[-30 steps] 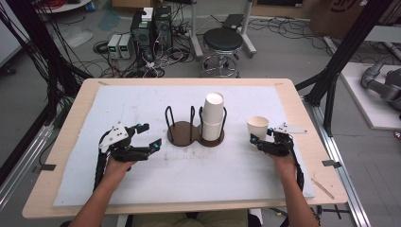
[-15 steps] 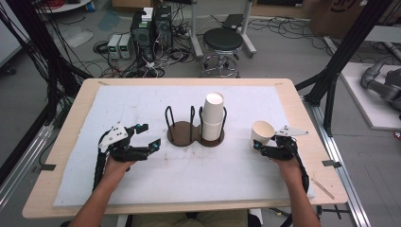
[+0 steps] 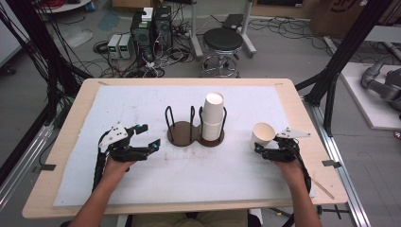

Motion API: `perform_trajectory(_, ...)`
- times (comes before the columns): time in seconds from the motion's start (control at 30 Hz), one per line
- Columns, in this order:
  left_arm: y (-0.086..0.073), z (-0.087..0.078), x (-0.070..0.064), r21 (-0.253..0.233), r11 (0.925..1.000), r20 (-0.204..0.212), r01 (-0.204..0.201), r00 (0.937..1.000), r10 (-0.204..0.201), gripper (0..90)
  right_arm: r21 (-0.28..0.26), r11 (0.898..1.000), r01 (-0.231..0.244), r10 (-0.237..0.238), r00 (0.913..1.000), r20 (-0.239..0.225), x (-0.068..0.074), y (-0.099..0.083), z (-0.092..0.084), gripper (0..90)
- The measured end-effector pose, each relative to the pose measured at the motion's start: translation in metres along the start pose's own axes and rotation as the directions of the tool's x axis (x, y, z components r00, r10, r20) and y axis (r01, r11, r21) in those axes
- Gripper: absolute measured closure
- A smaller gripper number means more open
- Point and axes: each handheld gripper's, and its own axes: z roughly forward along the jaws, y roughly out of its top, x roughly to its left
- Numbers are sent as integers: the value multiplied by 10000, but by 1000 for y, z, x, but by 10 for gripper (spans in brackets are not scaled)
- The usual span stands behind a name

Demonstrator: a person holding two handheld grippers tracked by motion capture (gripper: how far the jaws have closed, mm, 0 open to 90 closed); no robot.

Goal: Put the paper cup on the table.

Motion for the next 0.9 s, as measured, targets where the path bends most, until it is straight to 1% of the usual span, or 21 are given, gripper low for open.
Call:
perform_trajectory(0.13,0,0,1,-17,10000,-20,23,10000,-23,191,-277,9995,-118,116,9999,-81,-2,-3,-8,195)
perform_trajectory(0.17,0,0,1,-35,10000,-22,52,10000,-53,191,-268,9995,-181,179,9998,-76,-1,-3,-11,195)
perform_trajectory(0.27,0,-1,2,-19,10000,-76,23,10000,-23,186,-362,9993,-24,16,9997,-231,2,-6,-20,195)
perform_trajectory(0.3,0,-1,2,-58,10000,-124,80,9999,-81,186,-362,9993,-24,16,9997,-231,2,-6,-20,195)
perform_trajectory(0.37,-1,-2,4,-65,9999,-127,93,9999,-94,182,-263,9994,203,-214,9989,-416,6,-9,-30,195)
perform_trajectory(0.43,0,-3,4,-164,9997,-149,163,9998,-165,182,-408,9988,285,-305,9983,-503,9,-11,-36,195)
perform_trajectory(0.57,0,-3,5,-289,9992,-170,281,9994,-285,180,-1077,9936,346,-420,9968,-679,14,-7,-51,196)
perform_trajectory(0.67,0,-3,5,-363,9987,-118,346,9993,-350,179,-1651,9852,455,-587,9954,-760,17,1,-60,196)
perform_trajectory(0.7,0,-3,5,-363,9987,-118,346,9993,-350,179,-1651,9852,455,-587,9954,-760,17,1,-60,196)
perform_trajectory(0.73,0,-4,5,-387,9987,-108,335,9994,-339,179,-2023,9782,468,-659,9939,-888,21,7,-65,195)
perform_trajectory(0.8,1,-4,4,-470,9983,-54,332,9994,-335,179,-2176,9747,511,-742,9923,-993,24,10,-66,195)
perform_trajectory(0.83,1,-4,4,-470,9983,-54,332,9994,-335,179,-2176,9747,511,-742,9923,-993,24,10,-66,195)
perform_trajectory(0.87,2,-4,4,-533,9980,-70,326,9994,-330,179,-2266,9721,612,-875,9903,-1079,28,13,-66,195)
perform_trajectory(0.9,2,-5,4,-558,9979,-52,332,9994,-336,179,-2256,9720,661,-930,9895,-1104,29,14,-65,195)
